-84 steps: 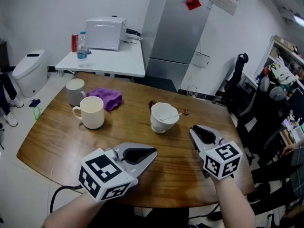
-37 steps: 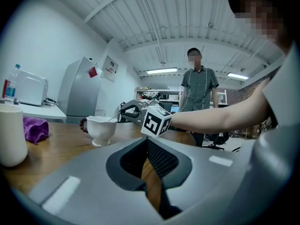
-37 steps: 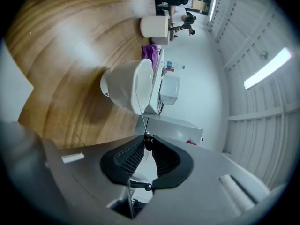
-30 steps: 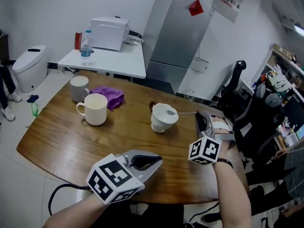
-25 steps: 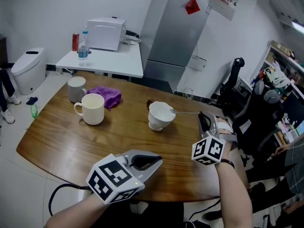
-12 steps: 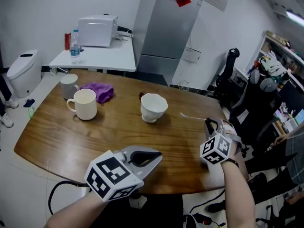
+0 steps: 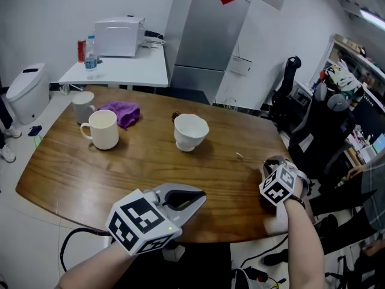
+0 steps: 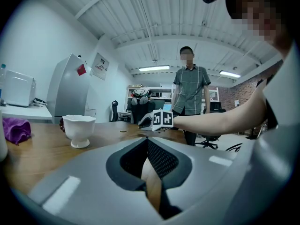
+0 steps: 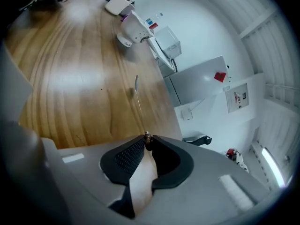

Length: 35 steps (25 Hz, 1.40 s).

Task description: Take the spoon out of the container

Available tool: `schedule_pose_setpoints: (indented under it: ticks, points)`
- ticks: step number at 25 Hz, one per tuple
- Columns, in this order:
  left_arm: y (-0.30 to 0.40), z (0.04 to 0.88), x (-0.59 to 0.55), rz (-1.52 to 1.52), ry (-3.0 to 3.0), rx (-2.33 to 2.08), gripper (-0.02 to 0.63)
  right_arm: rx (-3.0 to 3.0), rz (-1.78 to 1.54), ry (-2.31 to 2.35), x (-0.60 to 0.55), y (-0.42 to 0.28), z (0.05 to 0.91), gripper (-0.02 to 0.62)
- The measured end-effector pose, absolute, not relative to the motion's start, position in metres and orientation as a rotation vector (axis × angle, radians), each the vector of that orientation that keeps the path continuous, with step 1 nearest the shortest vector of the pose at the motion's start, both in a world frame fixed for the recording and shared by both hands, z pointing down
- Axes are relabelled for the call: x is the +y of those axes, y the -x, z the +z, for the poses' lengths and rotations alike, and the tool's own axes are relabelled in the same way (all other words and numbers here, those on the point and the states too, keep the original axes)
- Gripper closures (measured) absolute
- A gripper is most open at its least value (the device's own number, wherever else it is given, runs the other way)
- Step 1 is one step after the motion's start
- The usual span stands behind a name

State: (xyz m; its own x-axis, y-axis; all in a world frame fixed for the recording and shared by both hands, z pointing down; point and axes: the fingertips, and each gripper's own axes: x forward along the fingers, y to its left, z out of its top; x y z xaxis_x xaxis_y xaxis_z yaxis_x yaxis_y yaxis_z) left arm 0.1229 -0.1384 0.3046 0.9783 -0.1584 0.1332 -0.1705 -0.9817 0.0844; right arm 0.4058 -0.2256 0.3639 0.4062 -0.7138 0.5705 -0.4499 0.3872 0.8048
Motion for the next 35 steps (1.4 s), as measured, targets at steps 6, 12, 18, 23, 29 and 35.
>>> schedule_pose_setpoints:
  ticks: [6,12,18,23,29,35]
  points:
    - [-0.124,0.305,-0.14,0.197,-3.027,-0.254,0.594,-1.242,-0.177,-1.19,-0.224,-0.405,0.376,0.538]
    - [-0.124,0.307,-0.14,0.2,-3.026,-0.255,0.594,-1.267,-0.154,-1.139,-0.218,-0.401,0.379,0.497]
    - [-0.124,0.307,-0.139,0.207,-3.027,-0.253,0.594,-1.327,-0.144,-1.151,-0.212,-0.393,0.37,0.479]
    - [-0.124,0.306,-0.139,0.208,-3.031,-0.261,0.595,-1.421,-0.126,-1.222,-0.21,-0.386,0.359,0.486]
    - [-0.121,0.308,-0.138,0.22,-3.035,-0.267,0.595,-1.46,-0.126,-1.289,-0.206,-0.384,0.357,0.523]
    - [-0.115,0.31,-0.141,0.23,-3.037,-0.302,0.594,-1.496,-0.141,-1.377,-0.203,-0.385,0.35,0.583]
